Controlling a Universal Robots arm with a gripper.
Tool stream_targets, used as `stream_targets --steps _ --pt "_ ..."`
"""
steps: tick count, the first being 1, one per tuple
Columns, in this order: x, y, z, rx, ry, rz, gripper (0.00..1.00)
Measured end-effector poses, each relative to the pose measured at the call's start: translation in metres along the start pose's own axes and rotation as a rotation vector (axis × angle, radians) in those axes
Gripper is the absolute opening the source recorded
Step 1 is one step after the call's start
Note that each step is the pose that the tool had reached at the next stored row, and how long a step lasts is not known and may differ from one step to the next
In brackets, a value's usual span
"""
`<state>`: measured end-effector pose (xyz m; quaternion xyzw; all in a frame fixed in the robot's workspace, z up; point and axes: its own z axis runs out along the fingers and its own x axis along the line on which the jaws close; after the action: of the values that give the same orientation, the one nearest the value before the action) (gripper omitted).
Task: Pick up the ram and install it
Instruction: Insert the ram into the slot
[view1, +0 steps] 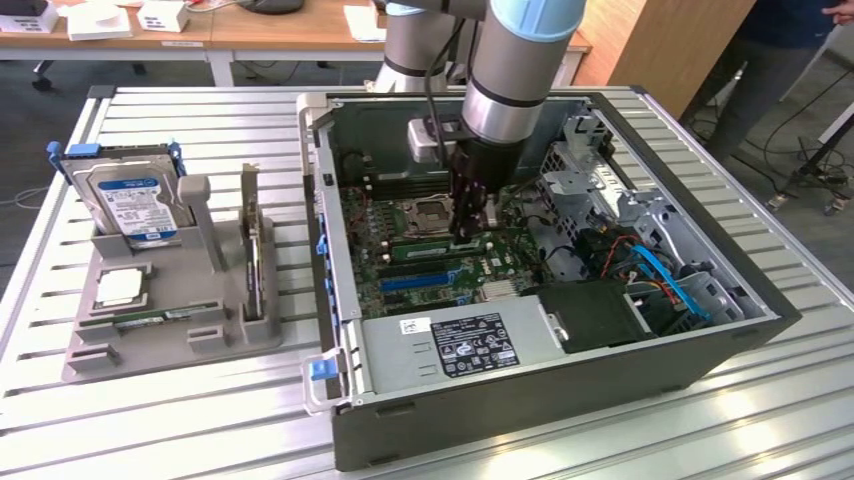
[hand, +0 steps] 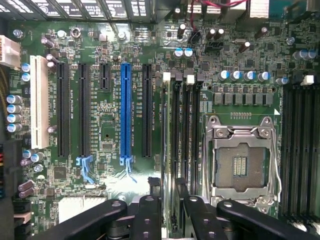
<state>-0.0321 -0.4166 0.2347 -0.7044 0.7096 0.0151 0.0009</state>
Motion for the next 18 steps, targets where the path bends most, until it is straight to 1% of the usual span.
stream_targets --steps 12,14,18 --pt "0.000 0.0004 -0.0198 0.0000 0.0000 0.000 0.24" --pt "0.000 0.0004 -0.0213 -0.0001 0.0000 0.000 0.24" --pt "0.000 0.0004 -0.0214 -0.0001 0.0000 0.000 0.24"
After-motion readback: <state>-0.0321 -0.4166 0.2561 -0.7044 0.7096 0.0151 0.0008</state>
